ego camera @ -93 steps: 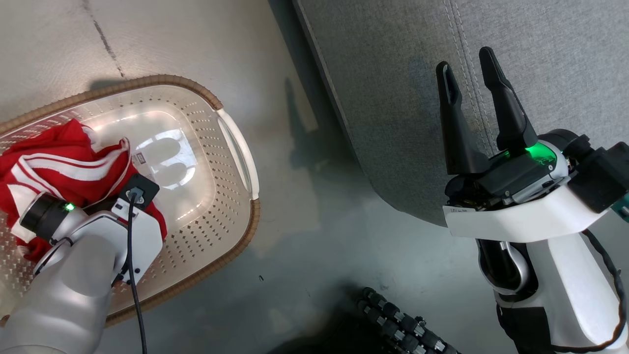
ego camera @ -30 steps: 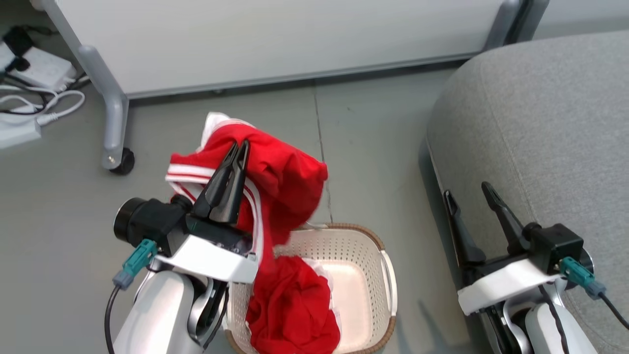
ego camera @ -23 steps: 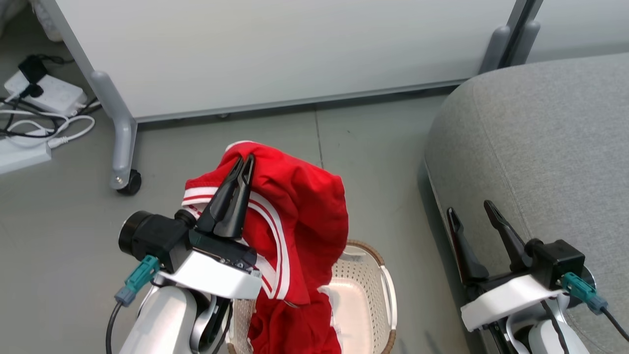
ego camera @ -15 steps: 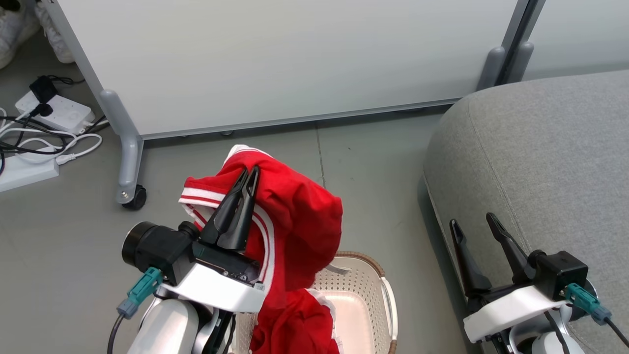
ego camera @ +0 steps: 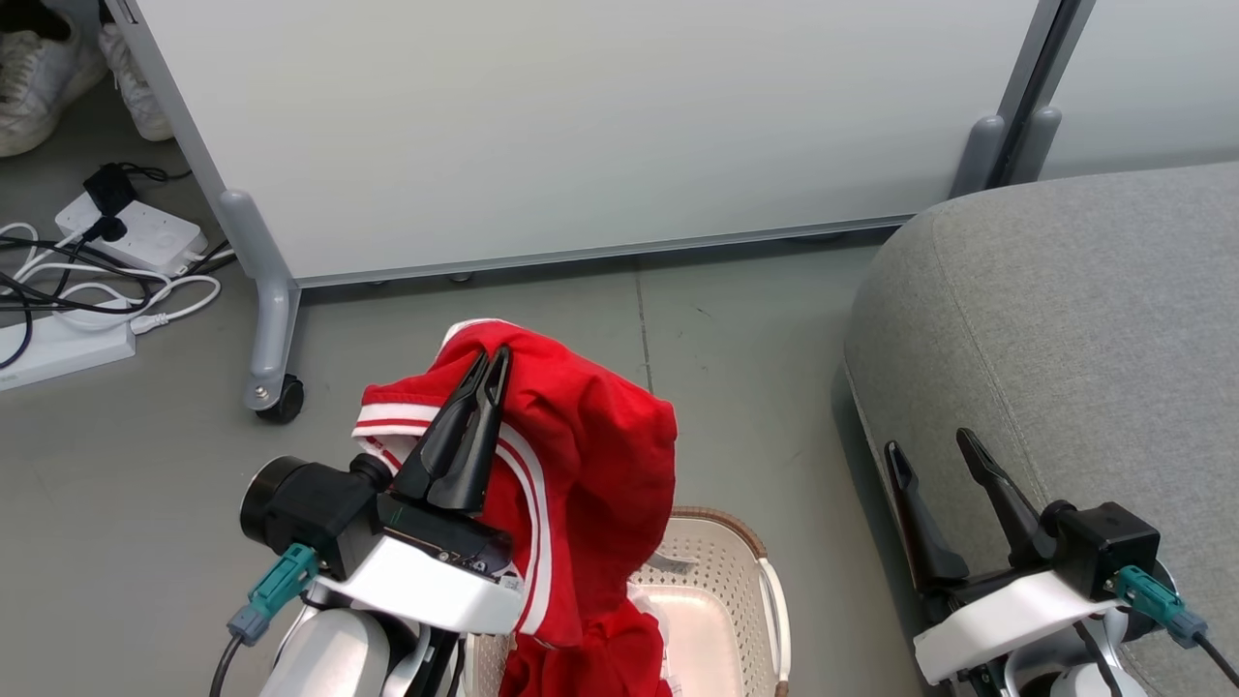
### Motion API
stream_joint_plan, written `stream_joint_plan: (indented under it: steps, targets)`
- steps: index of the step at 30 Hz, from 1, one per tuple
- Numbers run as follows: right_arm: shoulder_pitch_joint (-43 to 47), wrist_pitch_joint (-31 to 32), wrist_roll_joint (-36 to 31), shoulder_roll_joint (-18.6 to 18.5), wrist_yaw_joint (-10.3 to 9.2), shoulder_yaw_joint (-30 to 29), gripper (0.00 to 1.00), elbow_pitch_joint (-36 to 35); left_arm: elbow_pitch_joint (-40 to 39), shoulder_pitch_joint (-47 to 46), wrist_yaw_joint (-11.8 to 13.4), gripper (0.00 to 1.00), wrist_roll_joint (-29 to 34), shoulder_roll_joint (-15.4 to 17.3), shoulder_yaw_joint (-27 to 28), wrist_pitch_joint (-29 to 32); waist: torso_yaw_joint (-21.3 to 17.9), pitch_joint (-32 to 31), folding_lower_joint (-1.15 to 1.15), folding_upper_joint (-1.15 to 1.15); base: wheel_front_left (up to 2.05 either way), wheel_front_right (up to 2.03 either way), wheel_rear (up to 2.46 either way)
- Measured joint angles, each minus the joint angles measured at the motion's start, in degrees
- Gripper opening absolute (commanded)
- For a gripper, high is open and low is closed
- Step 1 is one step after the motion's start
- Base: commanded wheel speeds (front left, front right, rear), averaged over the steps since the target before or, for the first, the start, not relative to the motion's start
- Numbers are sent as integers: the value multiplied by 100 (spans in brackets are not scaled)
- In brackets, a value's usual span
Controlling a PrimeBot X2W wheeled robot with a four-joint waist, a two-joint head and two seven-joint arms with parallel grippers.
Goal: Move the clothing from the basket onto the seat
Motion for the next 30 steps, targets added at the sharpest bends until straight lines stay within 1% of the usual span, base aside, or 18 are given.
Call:
stream_joint_plan:
  steps: [5, 8, 13, 17, 22, 30]
  targets:
    - [-5, 0, 5, -1, 0, 22, 100, -92, -13, 2, 22, 0, -23, 15, -42, 1, 8, 16, 0, 0, 0, 0, 0]
    - [-118, 0, 67, -9, 0, 265, 100, -203, -14, 2, 21, 0, -51, 21, -64, 1, 18, 36, 0, 0, 0, 0, 0]
    - [-481, 41, 279, -5, 0, 1037, 100, -369, -13, -12, 10, 0, -58, 25, -131, 0, 71, 57, 0, 0, 0, 0, 0]
    - [-825, 103, 431, -2, 0, 1757, 100, -332, 4, -97, -10, 0, -69, 19, -196, 1, 144, 82, 0, 0, 0, 0, 0]
    - [-1247, 126, 699, 1, 0, 2653, 100, -25, 25, -146, -23, 0, -97, 3, -275, -1, 233, 133, 0, 0, 0, 0, 0]
    - [-2004, -8, 1087, -5, 0, 3529, 100, 884, 26, -243, -43, 0, -103, -3, -391, -26, 311, 195, 0, 0, 0, 0, 0]
